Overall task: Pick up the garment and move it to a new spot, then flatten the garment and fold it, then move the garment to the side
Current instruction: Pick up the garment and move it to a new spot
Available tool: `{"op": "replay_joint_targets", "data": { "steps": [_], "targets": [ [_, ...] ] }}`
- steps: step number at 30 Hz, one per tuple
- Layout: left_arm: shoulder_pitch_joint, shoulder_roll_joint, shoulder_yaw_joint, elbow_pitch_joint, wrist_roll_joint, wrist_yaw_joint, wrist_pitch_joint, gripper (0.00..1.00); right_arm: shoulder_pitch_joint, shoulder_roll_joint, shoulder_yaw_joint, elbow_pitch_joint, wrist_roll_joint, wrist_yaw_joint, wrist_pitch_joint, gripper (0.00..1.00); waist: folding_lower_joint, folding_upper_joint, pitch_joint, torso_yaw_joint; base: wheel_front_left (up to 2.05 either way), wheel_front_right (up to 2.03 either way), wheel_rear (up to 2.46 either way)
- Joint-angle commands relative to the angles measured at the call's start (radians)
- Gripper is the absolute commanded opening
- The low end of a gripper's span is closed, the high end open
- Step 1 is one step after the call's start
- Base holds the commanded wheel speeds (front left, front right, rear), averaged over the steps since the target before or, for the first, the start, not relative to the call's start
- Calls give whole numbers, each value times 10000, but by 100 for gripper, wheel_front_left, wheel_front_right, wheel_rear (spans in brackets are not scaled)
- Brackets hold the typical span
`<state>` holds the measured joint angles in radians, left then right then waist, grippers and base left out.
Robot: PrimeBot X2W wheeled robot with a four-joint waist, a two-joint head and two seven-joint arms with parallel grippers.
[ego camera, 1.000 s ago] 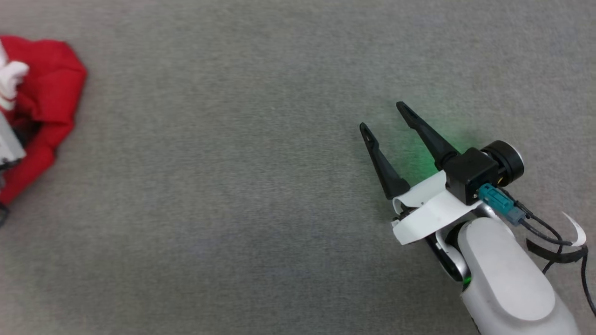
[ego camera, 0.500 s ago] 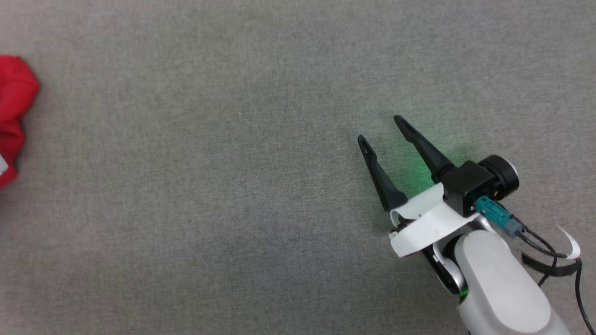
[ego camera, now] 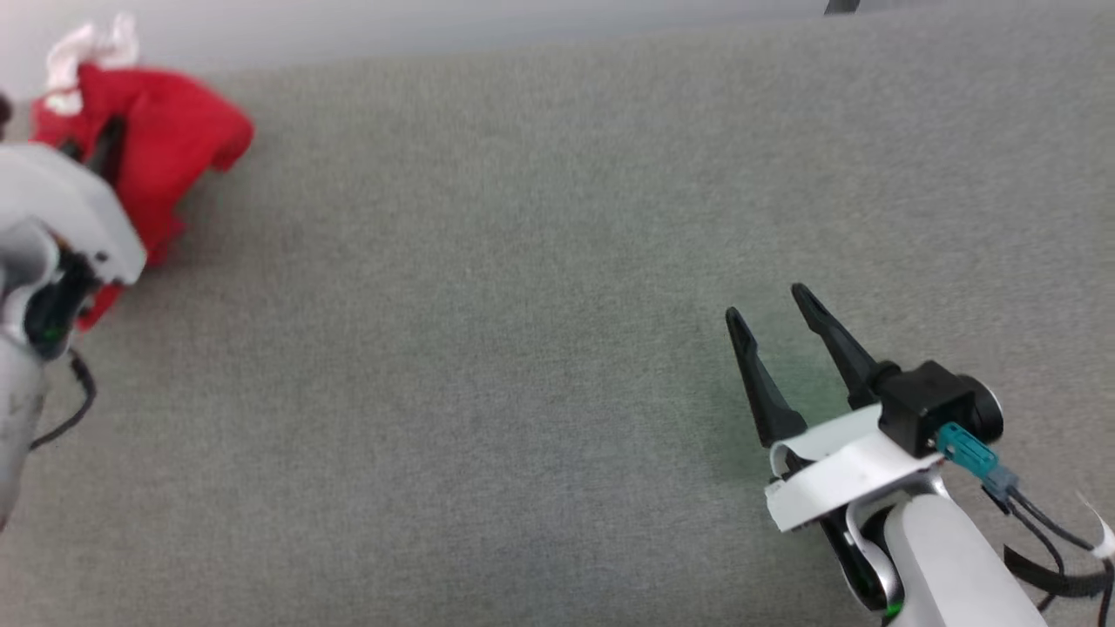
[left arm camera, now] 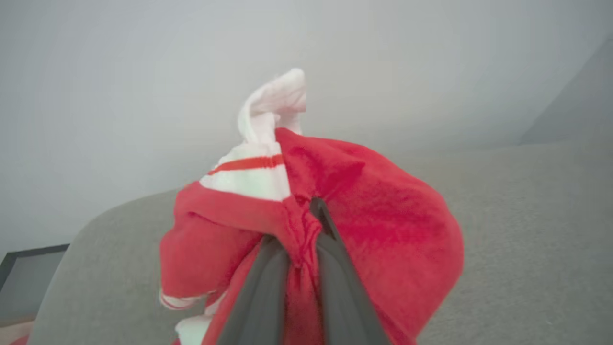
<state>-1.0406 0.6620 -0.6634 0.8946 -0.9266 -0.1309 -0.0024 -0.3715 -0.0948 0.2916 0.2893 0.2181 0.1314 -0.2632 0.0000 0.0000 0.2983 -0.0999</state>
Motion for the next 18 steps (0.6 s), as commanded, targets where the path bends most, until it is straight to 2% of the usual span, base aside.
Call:
{"op": "replay_joint_targets", "data": {
  "steps": [1,8,12,18],
  "targets": [
    [-100,-95,-135,-154,79,6,-102,0,226,18,-105,-34,41,-14,-16,100,0,0,-495,-276,0,0,0],
    [-678,-474,-1843,-1518,1012,6,-218,0,923,210,-677,-278,145,-14,-13,100,0,0,-874,-1175,0,0,0],
    [-1001,-966,-2954,-1967,1617,6,15,0,1189,309,-1003,-457,203,-14,-13,100,0,0,-780,-1724,0,0,0],
    [-996,-1908,-4294,-2359,1900,12,54,0,1329,418,-1152,-636,384,-12,-15,100,0,0,-509,-2613,0,0,0]
  ]
}}
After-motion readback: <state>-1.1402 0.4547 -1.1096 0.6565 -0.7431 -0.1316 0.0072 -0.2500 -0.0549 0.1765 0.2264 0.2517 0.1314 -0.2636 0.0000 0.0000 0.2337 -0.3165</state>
